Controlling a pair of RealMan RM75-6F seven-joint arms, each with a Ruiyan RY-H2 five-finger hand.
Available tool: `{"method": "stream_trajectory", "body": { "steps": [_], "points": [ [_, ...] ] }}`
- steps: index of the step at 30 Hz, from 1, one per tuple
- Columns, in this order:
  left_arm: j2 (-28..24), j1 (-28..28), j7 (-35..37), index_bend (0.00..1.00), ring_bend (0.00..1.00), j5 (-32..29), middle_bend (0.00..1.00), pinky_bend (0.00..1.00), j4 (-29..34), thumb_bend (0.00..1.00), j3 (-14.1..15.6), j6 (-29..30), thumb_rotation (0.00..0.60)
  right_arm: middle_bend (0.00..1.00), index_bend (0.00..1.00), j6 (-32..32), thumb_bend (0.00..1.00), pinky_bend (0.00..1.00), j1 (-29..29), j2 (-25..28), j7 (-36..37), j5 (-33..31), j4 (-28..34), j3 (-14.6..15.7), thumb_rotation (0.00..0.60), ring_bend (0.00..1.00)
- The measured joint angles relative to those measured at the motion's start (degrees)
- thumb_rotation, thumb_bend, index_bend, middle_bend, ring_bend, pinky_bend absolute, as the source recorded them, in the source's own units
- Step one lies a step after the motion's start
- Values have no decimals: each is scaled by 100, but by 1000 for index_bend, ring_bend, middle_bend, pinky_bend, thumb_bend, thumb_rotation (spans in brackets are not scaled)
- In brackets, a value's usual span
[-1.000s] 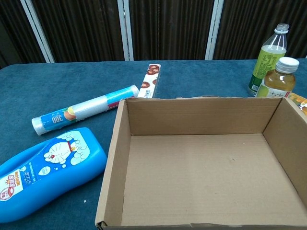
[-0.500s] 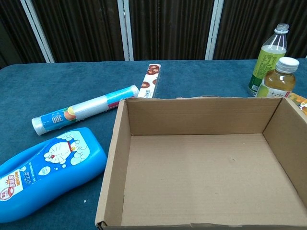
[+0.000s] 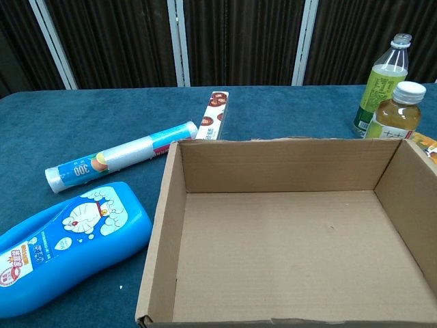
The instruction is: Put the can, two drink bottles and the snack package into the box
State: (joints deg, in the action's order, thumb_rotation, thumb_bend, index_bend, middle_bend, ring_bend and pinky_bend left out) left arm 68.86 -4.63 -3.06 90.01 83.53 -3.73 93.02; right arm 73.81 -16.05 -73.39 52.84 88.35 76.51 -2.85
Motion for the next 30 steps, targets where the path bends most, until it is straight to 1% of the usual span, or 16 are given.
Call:
{"method": "stream_trajectory", "body": {
  "steps": [2, 5, 7, 11, 15, 21, 24, 30],
  "points": [
    [-6, 10, 4, 0, 0, -8, 0, 47, 5, 49, -4, 13, 600, 576, 626, 36, 173, 784, 10, -53, -115, -93, 3, -59, 600, 604],
    [-15, 22, 20, 0, 0, -17, 0, 46, 14, 49, -6, 22, 600, 631, 688, 118, 226, 850, 32, -120, -325, -168, 17, -134, 600, 661],
    [-22, 29, 28, 0, 0, -17, 0, 46, 23, 50, -5, 30, 600, 654, 716, 222, 243, 878, 42, -144, -428, -188, 58, -200, 600, 686],
    [-32, 43, 35, 0, 0, 1, 0, 47, 34, 50, -2, 59, 600, 676, 743, 378, 253, 900, 31, -29, -555, -130, 237, -293, 600, 709],
    [-44, 56, 48, 0, 0, 14, 0, 47, 48, 51, -7, 94, 600, 678, 748, 514, 253, 900, 7, 259, -786, -28, 582, -375, 600, 710],
    [-74, 80, 94, 0, 0, 65, 0, 47, 77, 50, -1, 158, 600, 679, 746, 680, 253, 900, -74, 863, -1459, 128, 1476, -570, 600, 710],
    [-89, 93, 129, 0, 0, 89, 0, 46, 88, 50, 2, 192, 600, 679, 745, 772, 252, 900, -124, 1137, -1979, 201, 1998, -705, 600, 710],
    [-105, 105, 164, 0, 0, 148, 0, 47, 90, 50, 22, 221, 600, 678, 746, 893, 239, 901, -259, 1560, -2885, 274, 3331, -1017, 600, 710]
  ]
}}
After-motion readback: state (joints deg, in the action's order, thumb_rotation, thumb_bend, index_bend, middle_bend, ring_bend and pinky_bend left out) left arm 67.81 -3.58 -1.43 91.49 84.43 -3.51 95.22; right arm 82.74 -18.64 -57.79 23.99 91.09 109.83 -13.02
